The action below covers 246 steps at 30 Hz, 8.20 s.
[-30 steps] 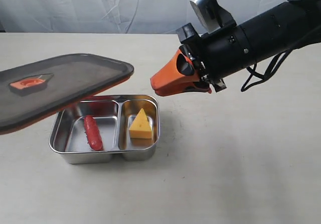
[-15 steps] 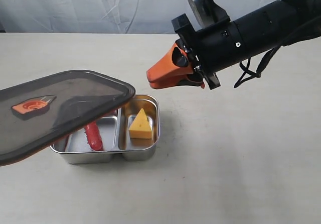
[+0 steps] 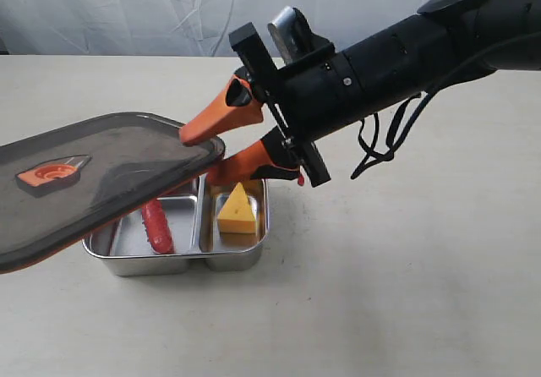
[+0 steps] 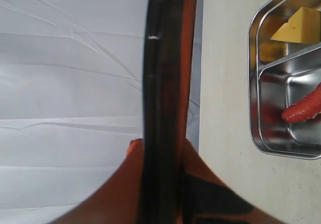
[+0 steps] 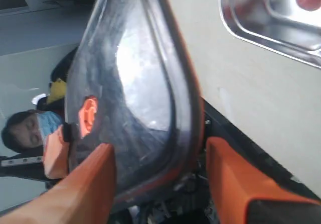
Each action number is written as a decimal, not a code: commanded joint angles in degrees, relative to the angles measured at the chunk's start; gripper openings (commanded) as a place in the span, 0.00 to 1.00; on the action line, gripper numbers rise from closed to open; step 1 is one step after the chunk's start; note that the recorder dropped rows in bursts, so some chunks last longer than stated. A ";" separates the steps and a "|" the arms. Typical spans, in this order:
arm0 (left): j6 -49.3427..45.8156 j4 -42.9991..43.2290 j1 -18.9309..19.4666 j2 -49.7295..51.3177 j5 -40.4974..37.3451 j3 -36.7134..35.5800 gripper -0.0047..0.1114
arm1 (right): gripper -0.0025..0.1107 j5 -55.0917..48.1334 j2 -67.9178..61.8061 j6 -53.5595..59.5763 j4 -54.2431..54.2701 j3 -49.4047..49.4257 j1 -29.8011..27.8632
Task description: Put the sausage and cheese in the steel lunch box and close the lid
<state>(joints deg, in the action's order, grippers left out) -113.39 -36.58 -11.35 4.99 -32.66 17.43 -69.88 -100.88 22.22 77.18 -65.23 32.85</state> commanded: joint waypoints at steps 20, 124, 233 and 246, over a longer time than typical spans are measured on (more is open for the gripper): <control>0.47 -5.30 -0.34 -0.33 -2.62 -0.28 0.04 | 0.01 -0.08 4.48 9.47 3.68 -0.57 2.55; 56.43 17.43 -0.22 -4.99 -2.17 0.80 0.48 | 0.01 60.84 35.34 21.25 22.77 28.29 7.18; 56.43 16.97 -0.22 -4.99 -2.08 0.80 0.48 | 0.01 139.75 -12.82 -74.71 -18.58 28.14 52.94; 56.43 16.97 -0.22 -4.99 -2.08 0.80 0.48 | 0.01 139.84 -12.07 -74.08 -17.84 23.17 53.29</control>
<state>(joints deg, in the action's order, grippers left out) -57.47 -18.70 -11.46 0.23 -35.30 17.99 70.04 -113.44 -53.57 59.13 -41.08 85.98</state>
